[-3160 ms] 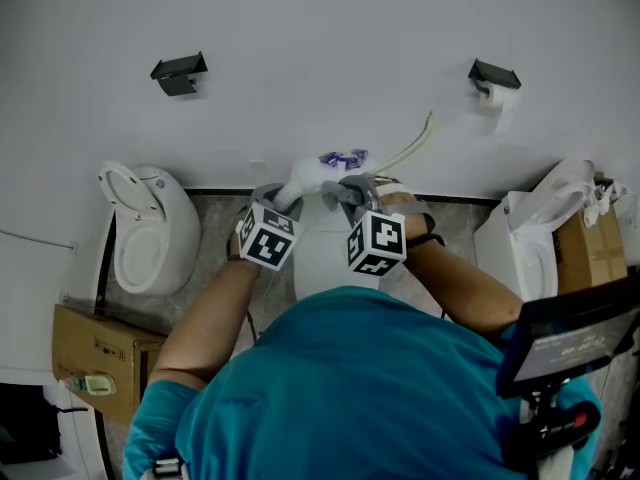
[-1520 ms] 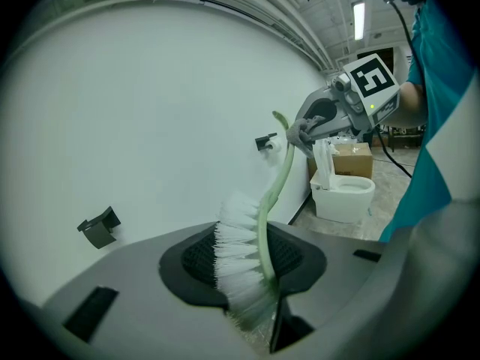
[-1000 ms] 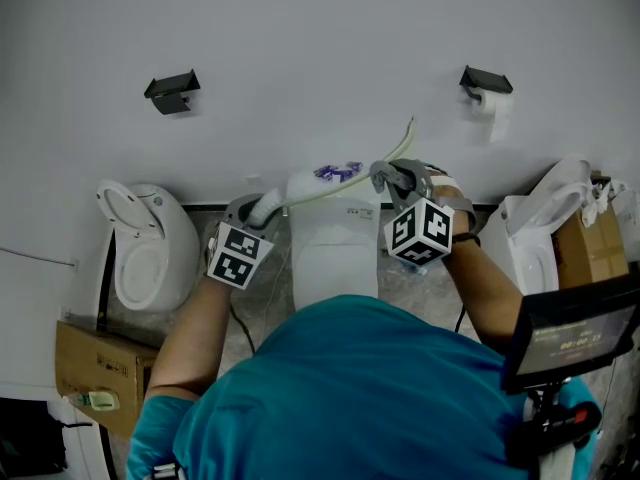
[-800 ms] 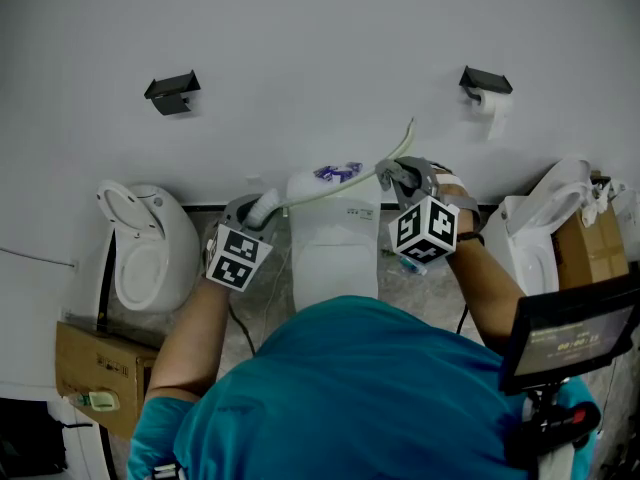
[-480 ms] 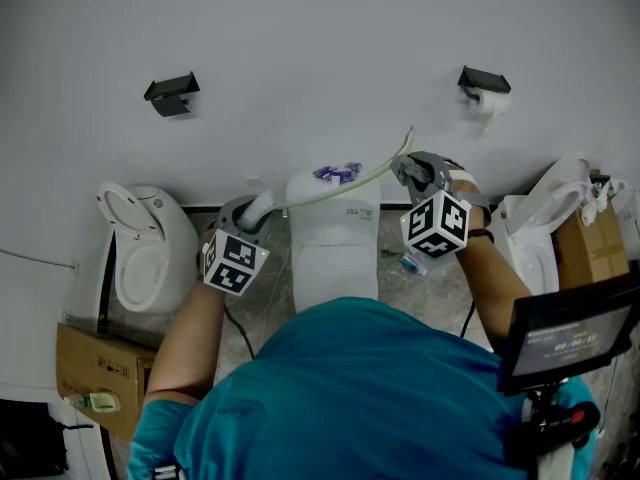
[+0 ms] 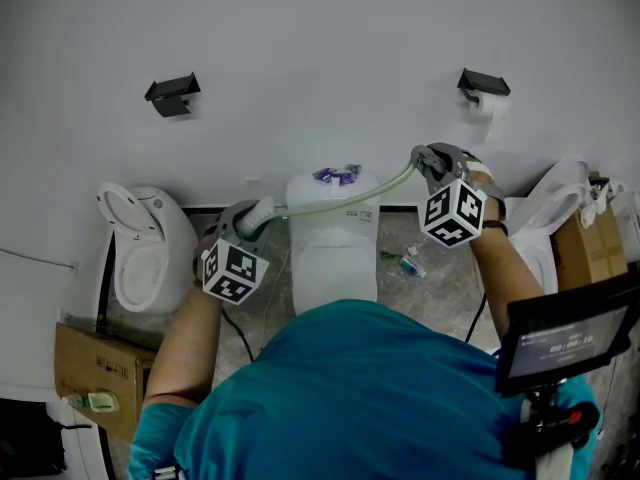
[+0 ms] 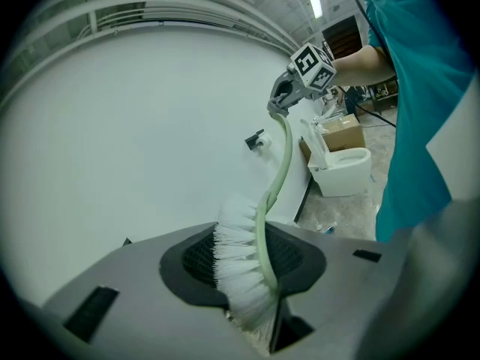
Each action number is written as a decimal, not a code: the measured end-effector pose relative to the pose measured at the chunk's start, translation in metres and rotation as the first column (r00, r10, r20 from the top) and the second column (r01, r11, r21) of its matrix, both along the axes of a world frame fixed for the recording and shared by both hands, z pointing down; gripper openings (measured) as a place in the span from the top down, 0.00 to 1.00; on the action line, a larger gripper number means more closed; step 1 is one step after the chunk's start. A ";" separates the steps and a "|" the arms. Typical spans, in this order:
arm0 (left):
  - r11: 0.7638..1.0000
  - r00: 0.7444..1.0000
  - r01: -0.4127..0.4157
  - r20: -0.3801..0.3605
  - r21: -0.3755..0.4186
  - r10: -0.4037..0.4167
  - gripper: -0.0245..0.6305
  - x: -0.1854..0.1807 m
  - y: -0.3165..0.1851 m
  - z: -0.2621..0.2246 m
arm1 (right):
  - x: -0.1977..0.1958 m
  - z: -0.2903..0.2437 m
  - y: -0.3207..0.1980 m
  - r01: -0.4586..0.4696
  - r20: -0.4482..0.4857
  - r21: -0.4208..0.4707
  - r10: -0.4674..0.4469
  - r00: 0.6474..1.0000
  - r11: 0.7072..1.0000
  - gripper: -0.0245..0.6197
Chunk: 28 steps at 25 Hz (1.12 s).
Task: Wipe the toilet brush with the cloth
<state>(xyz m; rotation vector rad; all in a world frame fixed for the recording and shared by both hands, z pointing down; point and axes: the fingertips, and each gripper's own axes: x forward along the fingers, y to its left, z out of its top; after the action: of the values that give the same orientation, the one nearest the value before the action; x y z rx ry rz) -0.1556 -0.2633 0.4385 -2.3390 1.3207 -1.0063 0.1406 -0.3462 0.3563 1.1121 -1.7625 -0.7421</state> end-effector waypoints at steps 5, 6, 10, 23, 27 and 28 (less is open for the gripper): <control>0.998 0.999 -0.050 -0.018 -0.029 0.050 0.75 0.006 0.009 0.007 | 0.017 -0.016 -0.016 -0.016 0.002 0.020 0.016 1.000 1.000 0.91; 0.997 0.997 -0.062 -0.051 -0.053 0.059 0.75 0.008 0.011 0.010 | 0.019 -0.025 -0.018 -0.019 0.052 0.020 0.018 0.998 1.000 0.91; 0.974 0.943 -0.114 -0.329 -0.196 0.044 0.75 0.020 0.018 0.022 | 0.024 -0.051 -0.017 0.006 0.556 -0.093 0.047 0.830 0.996 0.91; 0.884 0.624 -0.296 -0.774 -0.361 -0.107 0.75 0.093 0.007 -0.026 | -0.170 0.058 0.092 0.667 0.878 -0.476 0.264 0.400 0.573 0.91; 0.885 0.693 -0.289 -0.718 -0.366 -0.071 0.75 0.101 0.010 -0.022 | -0.172 0.052 0.092 0.674 0.879 -0.475 0.263 0.399 0.566 0.91; 0.885 0.707 -0.285 -0.704 -0.368 -0.065 0.75 0.101 0.011 -0.020 | -0.171 0.051 0.093 0.679 0.880 -0.474 0.271 0.391 0.561 0.91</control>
<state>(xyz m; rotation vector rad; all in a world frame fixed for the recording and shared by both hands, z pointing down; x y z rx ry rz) -0.0548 -0.2525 0.4183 -3.3469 1.2056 -0.3779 -0.0303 -0.2534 0.4077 0.5158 -2.7878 0.8323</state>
